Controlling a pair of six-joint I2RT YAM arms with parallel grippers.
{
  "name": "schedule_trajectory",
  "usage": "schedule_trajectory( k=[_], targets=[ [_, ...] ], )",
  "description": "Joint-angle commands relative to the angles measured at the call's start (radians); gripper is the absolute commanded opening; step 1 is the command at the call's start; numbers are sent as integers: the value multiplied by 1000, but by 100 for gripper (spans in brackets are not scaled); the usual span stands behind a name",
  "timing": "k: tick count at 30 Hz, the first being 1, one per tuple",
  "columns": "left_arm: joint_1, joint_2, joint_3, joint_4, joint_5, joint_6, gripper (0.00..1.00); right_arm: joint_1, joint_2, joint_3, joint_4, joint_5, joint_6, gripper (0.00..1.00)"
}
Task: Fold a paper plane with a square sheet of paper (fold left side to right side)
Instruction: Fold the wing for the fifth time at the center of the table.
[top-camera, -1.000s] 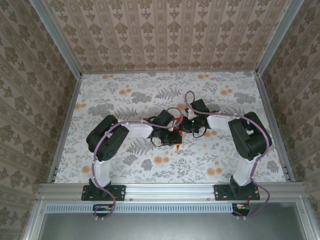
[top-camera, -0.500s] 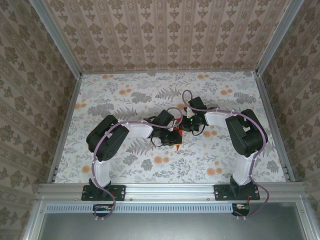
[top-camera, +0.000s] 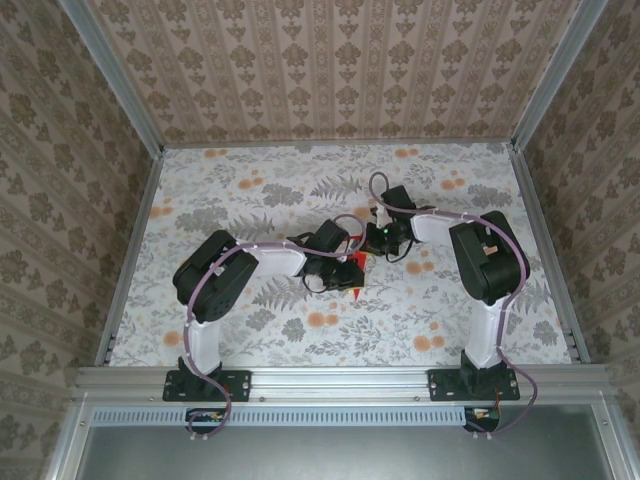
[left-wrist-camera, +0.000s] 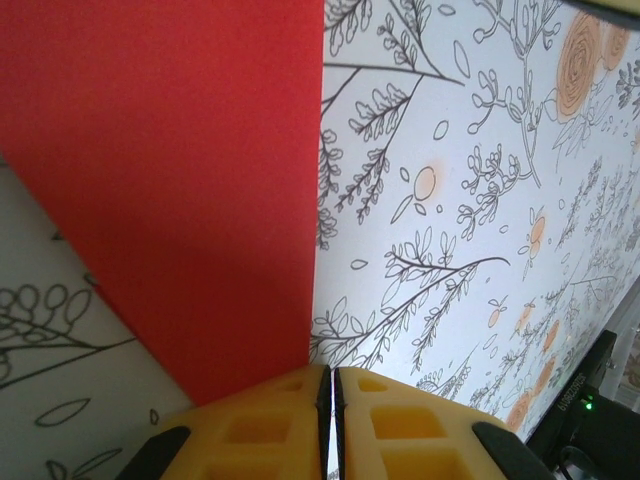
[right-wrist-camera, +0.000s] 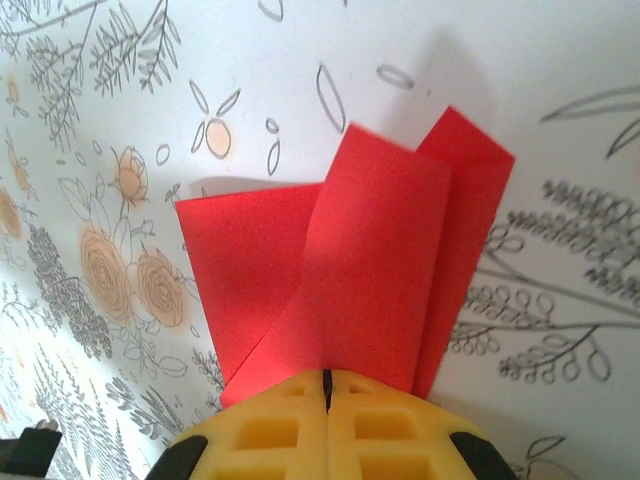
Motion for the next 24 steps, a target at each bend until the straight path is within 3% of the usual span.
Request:
schedule_trajectory(
  k=[1,17,24],
  targets=[
    [-22,49,-30,-113,-7,18,13,-51,48,53,41,87,-22,0],
    [-24,45,-27,-112,-8,18,13,-129,155,237,-16,49,-58,0],
    [-27,38,-15,-87,-22,13,13,-129,-25,115,11,1,-41,0]
  ],
)
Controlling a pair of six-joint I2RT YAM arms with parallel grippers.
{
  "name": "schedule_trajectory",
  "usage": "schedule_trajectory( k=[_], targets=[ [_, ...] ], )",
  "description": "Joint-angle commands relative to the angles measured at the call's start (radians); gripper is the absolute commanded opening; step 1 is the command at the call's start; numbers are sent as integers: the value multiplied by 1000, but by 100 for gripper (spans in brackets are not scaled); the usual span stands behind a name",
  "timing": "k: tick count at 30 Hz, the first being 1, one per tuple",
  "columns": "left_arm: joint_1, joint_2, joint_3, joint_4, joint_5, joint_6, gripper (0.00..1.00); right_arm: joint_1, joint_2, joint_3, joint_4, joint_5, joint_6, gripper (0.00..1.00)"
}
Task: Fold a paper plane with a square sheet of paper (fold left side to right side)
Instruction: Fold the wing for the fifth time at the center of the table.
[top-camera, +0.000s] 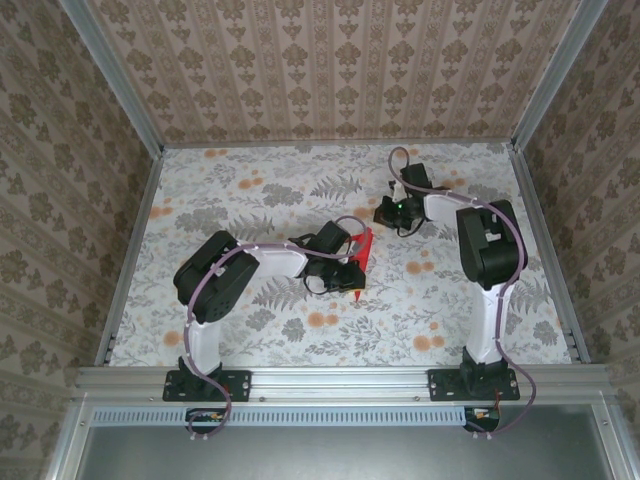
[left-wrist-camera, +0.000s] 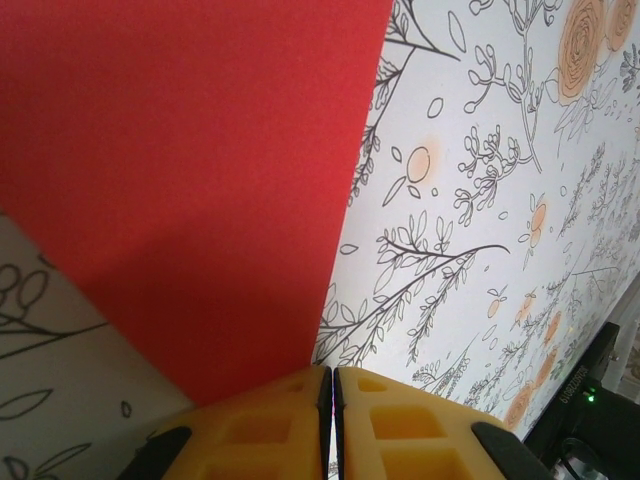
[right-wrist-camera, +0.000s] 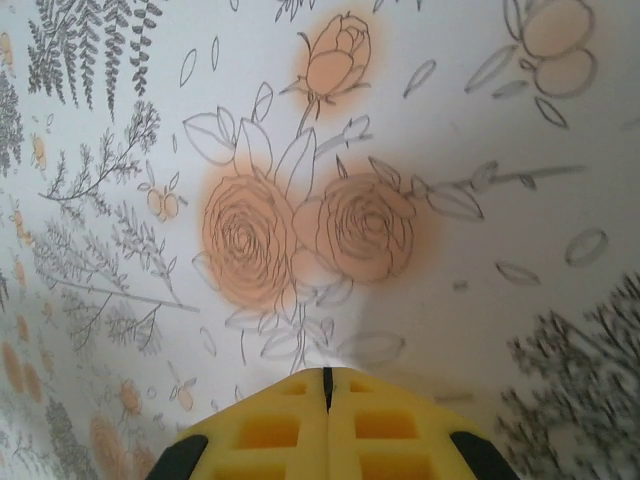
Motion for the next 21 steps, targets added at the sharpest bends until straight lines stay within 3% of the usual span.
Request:
schedule_trajectory(
  k=[1,9,21],
  targets=[
    [-16,38,-12,-84,-25,14,13,5,-151,-98,13,-47,0,0],
    [-16,37,-11,-89,-28,15,13,50,-334,-357,107,-137,105,0],
    [-16,38,-6,-85,-27,18,13,151,-243,-364,172,-155,170,0]
  ],
)
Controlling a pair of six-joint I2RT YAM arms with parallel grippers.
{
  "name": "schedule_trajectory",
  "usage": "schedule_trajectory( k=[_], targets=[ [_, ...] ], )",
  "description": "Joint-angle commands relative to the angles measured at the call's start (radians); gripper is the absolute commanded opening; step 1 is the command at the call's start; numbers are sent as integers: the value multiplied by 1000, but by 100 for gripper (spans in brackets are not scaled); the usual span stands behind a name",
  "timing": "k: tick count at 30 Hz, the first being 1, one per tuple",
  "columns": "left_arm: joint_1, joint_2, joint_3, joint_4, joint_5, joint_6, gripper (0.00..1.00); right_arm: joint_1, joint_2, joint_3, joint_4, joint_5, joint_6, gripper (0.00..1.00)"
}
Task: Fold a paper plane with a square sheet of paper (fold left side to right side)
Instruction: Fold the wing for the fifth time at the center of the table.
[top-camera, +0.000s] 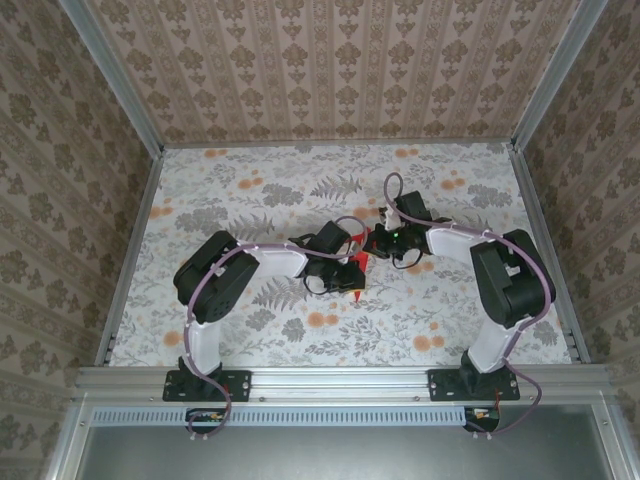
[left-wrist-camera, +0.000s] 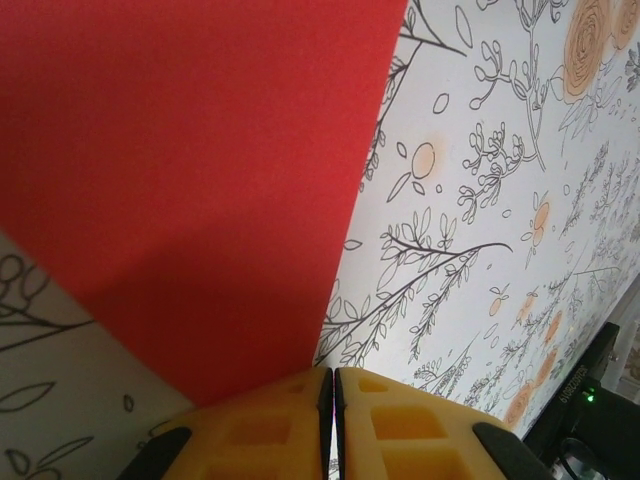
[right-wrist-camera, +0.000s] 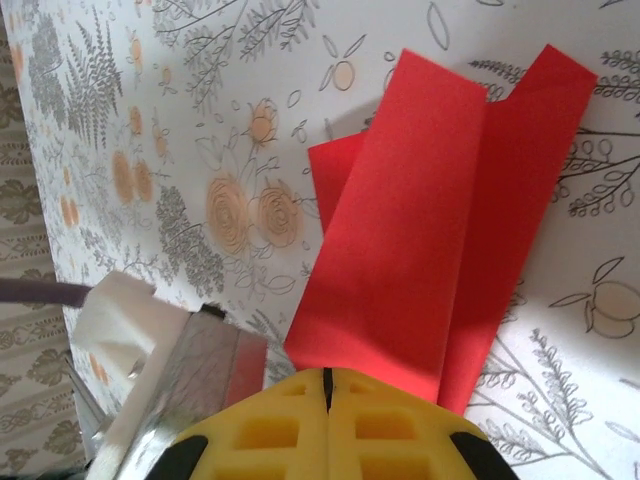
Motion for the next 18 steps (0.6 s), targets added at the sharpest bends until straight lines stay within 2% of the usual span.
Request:
schedule_trajectory(
  k=[1,8,13,18],
  targets=[
    [-16,37,-10,-72,-26,23,13,23,54,12,23,-17,25,0],
    [-16,13,-5,-61,-25,31,14,28,124,35,-6,23,24,0],
    [-15,-35,-4,-54,-26,56,18,29,146,63,-120,94,-22,0],
    [-13,-94,-14,-38,11,70,20,27,163,66,-131,98,-23,0]
  ],
)
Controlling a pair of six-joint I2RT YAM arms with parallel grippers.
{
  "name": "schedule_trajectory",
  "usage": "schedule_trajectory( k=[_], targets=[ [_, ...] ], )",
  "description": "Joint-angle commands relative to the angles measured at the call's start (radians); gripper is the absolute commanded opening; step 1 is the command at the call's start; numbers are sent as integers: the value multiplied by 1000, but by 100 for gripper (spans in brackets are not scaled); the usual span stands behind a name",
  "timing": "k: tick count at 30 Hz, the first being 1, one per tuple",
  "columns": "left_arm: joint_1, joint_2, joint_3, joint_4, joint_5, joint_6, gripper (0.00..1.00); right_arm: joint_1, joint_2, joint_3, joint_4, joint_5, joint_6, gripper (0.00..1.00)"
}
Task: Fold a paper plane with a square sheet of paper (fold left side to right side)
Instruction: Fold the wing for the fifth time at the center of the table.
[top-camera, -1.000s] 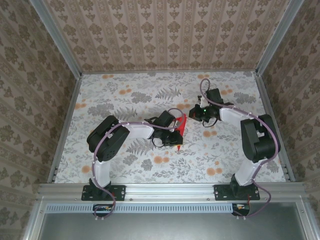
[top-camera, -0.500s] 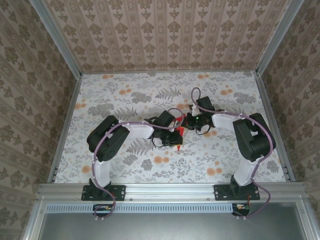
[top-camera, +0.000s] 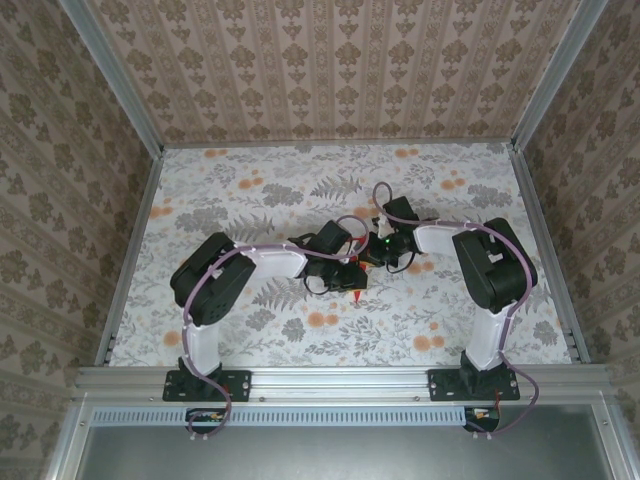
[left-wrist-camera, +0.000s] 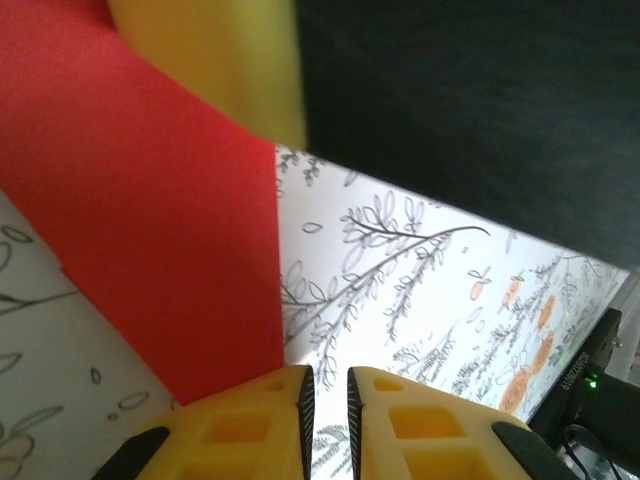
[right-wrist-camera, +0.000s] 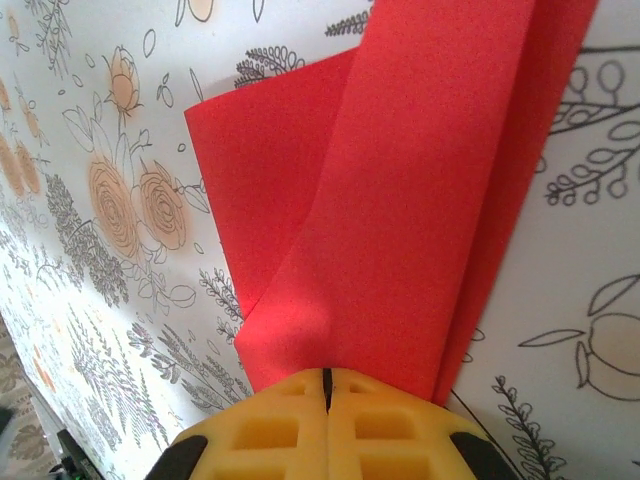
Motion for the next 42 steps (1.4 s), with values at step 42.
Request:
schedule_trajectory(
  k=[42],
  targets=[
    [-26,-4,-135,63,117,-45,20,-2,81,75,-174,104,-49,0]
  ],
)
